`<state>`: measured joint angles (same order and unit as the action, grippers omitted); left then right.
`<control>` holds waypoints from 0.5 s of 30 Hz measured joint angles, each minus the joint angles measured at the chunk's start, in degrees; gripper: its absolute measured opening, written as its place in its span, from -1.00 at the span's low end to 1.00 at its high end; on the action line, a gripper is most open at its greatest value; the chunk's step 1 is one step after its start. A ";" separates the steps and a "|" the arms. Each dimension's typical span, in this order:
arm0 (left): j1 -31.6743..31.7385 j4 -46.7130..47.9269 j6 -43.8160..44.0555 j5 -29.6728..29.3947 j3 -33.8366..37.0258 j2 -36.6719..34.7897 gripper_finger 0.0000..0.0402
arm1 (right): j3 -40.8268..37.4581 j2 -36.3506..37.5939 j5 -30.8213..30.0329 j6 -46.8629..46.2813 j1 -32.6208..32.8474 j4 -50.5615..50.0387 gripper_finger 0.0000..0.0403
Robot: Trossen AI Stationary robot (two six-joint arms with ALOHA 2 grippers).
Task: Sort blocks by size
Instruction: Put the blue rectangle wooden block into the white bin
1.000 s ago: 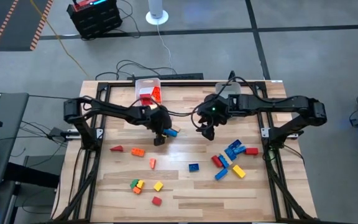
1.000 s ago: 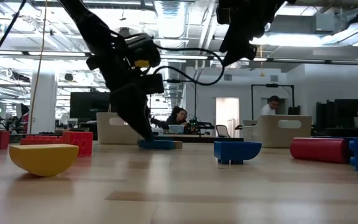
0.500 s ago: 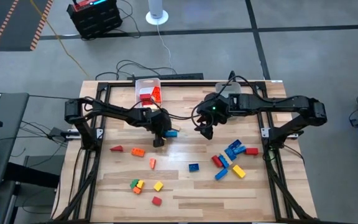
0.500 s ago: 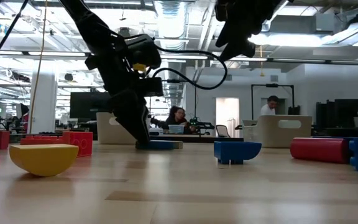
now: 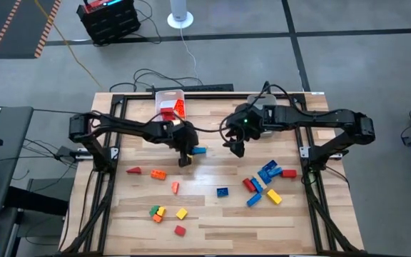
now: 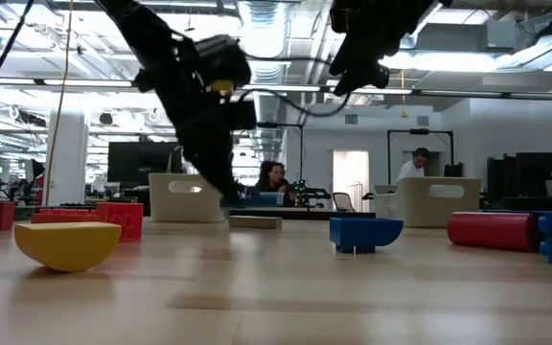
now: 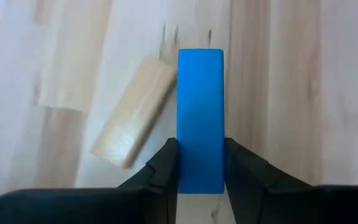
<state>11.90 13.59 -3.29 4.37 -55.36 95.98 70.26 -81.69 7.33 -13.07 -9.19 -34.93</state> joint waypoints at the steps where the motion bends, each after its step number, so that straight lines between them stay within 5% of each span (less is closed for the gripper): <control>1: 0.09 0.80 -0.26 -0.07 -0.60 -0.54 -0.55 | 0.00 0.00 0.00 0.07 -0.22 -0.13 0.23; 9: 2.99 8.82 -4.18 -7.63 -6.00 -8.16 -0.55 | 0.00 0.00 0.01 0.95 -1.18 -0.54 0.23; 15: 12.54 14.25 0.40 -11.09 -6.44 -11.80 -0.54 | 0.02 -0.02 0.02 -0.11 -1.86 1.93 0.23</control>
<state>24.43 27.84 -2.88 -6.72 -61.80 84.18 70.28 -81.71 7.35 -13.18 -11.05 -33.00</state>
